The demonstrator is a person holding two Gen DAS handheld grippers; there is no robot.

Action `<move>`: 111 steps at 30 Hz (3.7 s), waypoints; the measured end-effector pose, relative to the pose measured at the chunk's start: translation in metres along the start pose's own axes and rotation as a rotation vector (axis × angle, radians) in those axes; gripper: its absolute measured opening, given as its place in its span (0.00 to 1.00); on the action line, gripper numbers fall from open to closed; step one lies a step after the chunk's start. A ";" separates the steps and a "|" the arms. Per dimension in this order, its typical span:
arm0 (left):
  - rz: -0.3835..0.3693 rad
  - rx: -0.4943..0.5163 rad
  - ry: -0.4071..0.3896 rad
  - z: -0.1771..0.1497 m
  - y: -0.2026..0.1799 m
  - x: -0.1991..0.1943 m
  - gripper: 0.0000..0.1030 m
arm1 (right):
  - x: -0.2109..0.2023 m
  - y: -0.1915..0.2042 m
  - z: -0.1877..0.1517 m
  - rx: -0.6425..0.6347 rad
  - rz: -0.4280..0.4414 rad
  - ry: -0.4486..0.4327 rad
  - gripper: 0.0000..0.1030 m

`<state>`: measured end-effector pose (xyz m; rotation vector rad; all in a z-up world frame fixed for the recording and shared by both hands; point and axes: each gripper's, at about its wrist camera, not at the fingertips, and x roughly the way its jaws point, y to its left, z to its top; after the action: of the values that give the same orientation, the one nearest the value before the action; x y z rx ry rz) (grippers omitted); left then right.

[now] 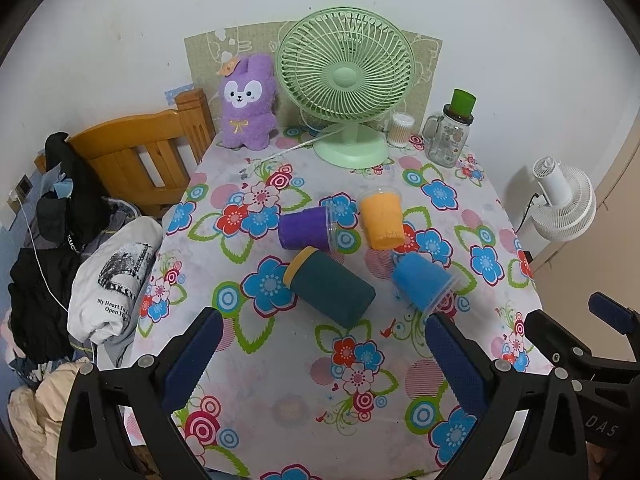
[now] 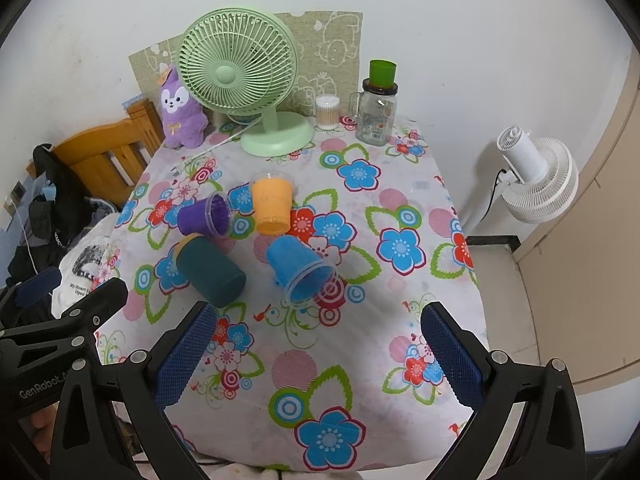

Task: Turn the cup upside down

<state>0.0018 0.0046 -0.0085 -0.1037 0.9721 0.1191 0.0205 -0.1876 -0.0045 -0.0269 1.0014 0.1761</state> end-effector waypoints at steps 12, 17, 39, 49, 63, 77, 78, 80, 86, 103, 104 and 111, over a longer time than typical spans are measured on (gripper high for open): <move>0.001 0.000 0.001 0.001 -0.001 0.000 0.99 | 0.000 0.000 0.002 0.004 0.001 -0.001 1.00; 0.002 0.001 0.000 0.000 -0.001 0.000 0.99 | 0.001 0.000 0.004 -0.004 0.007 0.001 1.00; 0.050 -0.089 0.102 0.027 -0.008 0.054 0.99 | 0.056 -0.002 0.051 -0.073 0.112 0.059 1.00; 0.105 -0.170 0.173 0.029 -0.008 0.107 0.99 | 0.111 -0.004 0.068 -0.112 0.138 0.111 1.00; 0.174 -0.338 0.308 0.014 -0.014 0.187 0.97 | 0.184 -0.007 0.079 -0.110 0.167 0.197 1.00; 0.238 -0.446 0.380 0.003 -0.013 0.227 0.96 | 0.230 0.008 0.078 -0.171 0.207 0.283 1.00; 0.236 -0.452 0.389 0.001 -0.013 0.231 0.93 | 0.232 0.008 0.078 -0.174 0.209 0.288 1.00; 0.222 -0.460 0.395 -0.002 -0.013 0.235 0.89 | 0.235 0.009 0.077 -0.180 0.209 0.295 1.00; 0.210 -0.382 0.356 -0.002 -0.025 0.230 0.74 | 0.240 0.005 0.074 -0.181 0.206 0.307 0.99; 0.169 -0.121 0.352 -0.033 -0.026 0.194 0.70 | 0.202 0.012 0.043 -0.106 0.190 0.275 0.99; 0.157 -0.104 0.353 -0.036 -0.027 0.192 0.70 | 0.198 0.013 0.038 -0.092 0.184 0.274 0.99; 0.056 0.025 0.344 -0.058 -0.022 0.174 0.69 | 0.172 0.015 0.005 -0.009 0.128 0.272 0.99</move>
<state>0.0549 -0.0155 -0.1845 -0.0750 1.3199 0.1434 0.1126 -0.1491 -0.1457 0.0058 1.2745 0.3002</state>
